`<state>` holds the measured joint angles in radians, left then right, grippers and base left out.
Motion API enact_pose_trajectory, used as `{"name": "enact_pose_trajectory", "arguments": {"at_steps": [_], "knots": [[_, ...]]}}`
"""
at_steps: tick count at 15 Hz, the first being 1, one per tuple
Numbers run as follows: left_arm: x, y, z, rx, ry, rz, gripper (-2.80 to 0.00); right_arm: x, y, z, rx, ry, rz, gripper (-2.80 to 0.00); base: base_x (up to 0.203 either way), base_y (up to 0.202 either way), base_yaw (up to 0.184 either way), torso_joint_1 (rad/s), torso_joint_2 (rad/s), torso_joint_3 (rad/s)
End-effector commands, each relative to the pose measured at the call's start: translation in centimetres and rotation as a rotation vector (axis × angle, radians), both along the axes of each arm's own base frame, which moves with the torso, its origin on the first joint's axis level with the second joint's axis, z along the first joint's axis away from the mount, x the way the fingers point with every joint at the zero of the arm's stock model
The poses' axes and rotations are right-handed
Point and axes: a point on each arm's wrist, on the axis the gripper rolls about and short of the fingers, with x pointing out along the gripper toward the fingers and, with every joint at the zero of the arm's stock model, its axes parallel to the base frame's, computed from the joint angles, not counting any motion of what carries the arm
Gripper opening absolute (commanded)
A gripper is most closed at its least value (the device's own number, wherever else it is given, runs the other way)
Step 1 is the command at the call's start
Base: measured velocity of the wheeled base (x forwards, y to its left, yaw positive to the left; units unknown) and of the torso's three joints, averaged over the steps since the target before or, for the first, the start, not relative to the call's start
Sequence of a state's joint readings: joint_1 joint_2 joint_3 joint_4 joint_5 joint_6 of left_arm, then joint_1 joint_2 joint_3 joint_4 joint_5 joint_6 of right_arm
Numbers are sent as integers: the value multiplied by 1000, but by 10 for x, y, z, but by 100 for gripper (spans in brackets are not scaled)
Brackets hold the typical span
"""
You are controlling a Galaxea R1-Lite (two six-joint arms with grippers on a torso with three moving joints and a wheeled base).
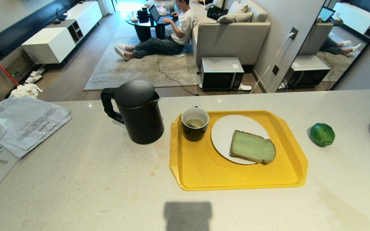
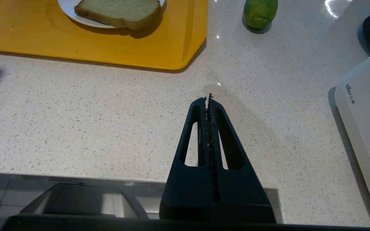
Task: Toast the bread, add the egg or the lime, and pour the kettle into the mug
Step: Pick up the bread slice
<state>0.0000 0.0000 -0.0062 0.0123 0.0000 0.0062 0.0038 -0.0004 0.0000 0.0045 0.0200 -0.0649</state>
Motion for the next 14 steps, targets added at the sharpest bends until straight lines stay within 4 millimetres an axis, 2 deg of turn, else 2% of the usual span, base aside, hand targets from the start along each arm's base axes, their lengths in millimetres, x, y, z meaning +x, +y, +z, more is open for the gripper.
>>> {"name": "enact_pose_trajectory", "arguments": {"at_steps": [1,14], "knots": [[0,0,0,0,2,0,-280,0,0,0,0,2,1,-280,0,0,0,0,0,0],[0,0,0,0,2,0,-280,0,0,-1,-6,7,2,-280,0,0,0,0,0,0]]}}
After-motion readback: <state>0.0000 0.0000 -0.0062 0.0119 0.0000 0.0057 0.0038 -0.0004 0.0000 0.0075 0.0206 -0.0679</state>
